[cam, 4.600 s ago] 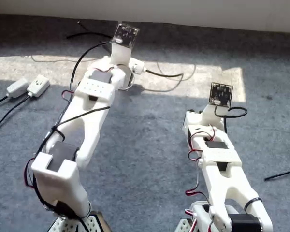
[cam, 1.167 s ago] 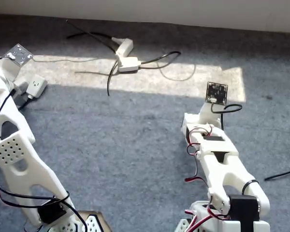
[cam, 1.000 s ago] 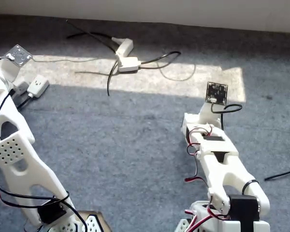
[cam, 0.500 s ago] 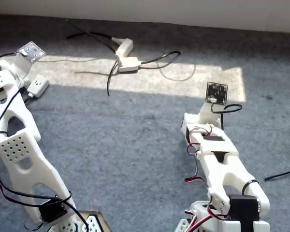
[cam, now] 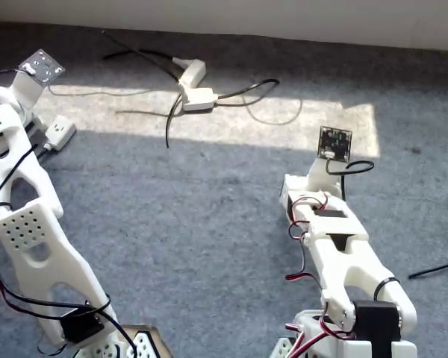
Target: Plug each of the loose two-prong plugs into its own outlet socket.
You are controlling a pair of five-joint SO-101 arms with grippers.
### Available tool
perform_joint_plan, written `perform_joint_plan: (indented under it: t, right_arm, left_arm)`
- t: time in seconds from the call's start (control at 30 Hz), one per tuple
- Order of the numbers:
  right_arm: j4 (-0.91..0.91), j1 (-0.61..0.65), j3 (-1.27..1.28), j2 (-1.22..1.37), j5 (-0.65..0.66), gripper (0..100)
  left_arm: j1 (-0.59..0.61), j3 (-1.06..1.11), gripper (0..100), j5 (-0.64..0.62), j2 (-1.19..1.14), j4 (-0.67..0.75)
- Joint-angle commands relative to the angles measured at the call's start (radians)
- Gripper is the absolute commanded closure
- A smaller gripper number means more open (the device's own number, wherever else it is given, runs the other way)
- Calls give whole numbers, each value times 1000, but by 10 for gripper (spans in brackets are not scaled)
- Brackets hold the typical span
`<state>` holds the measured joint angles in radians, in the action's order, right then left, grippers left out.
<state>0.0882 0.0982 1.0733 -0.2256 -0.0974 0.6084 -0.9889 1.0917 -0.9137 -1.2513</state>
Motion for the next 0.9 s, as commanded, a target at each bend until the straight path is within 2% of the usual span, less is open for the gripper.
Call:
perform_joint_plan:
  t: [0.0,0.13,0.33,0.53,0.87]
  right_arm:
    - [-19,7,-44,-4,-2,899]
    - [-19,7,-45,-4,-2,899]
    - [-19,7,-45,-4,-2,899]
    - [-19,7,-45,-4,-2,899]
    - [-19,7,-45,-4,-2,899]
  left_arm:
    - [-15,-39,733,-3,1,89]
    - [8,-41,732,-3,-51,140]
    - [12,-41,734,-2,-74,132]
    - [33,-36,734,121,-76,80]
    - [81,-35,734,124,-77,80]
